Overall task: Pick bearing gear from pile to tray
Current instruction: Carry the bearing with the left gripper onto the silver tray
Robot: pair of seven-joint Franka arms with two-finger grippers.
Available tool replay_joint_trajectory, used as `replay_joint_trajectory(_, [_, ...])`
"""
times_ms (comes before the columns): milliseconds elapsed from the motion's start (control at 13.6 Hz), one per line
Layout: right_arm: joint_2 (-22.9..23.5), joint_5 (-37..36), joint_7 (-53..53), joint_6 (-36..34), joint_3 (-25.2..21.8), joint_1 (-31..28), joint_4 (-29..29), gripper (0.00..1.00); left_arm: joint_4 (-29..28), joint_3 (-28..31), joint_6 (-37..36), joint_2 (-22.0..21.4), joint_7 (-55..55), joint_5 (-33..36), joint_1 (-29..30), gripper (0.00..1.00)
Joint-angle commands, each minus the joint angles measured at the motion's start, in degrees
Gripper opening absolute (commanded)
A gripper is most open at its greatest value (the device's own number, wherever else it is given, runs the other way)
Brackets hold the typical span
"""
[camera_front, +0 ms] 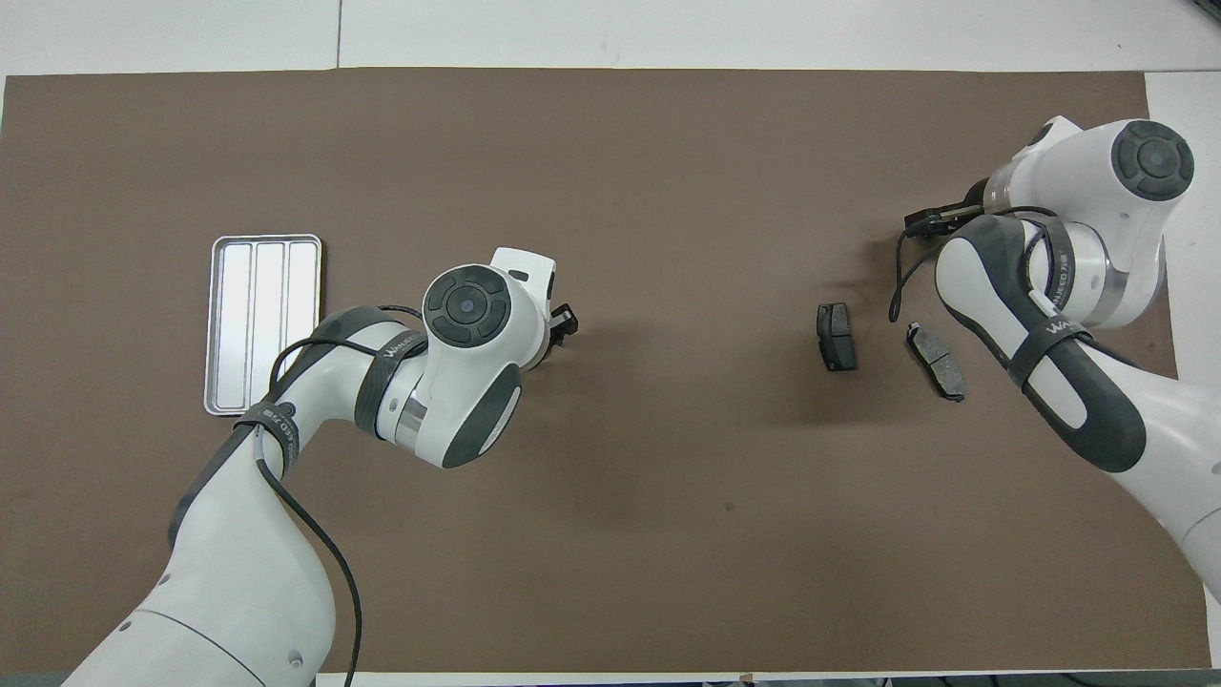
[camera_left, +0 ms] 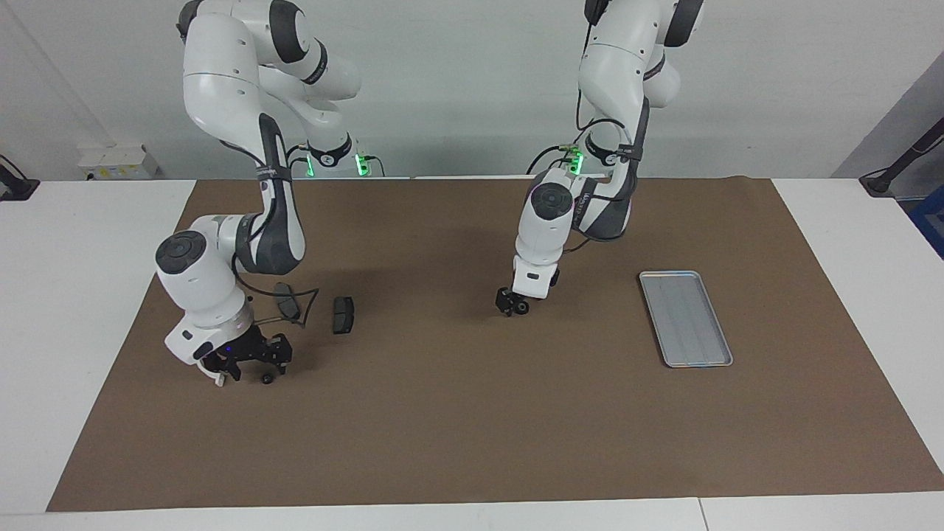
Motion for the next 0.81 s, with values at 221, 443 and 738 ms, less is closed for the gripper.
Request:
replay_joint_trajectory(221, [1.07,0.20,-0.51,-0.14,0.68,-1.05,1.61,0.78,-0.65,1.45,-0.49,-0.48,-1.45,0.09,-1.28,0.00])
replay_joint_trajectory(443, [1.51,1.17,-0.34,-4.17,0.68,-0.97,3.19,0.74,1.29,2.85,-7.69,-2.57,0.38,2.46,0.91,0.00])
replay_joint_trajectory(738, [2.83,0.99,2.48,-8.92,0.77,-0.97,5.74,0.74,-4.85,2.77,-17.52,-14.88,20.28,2.38,11.88,0.00])
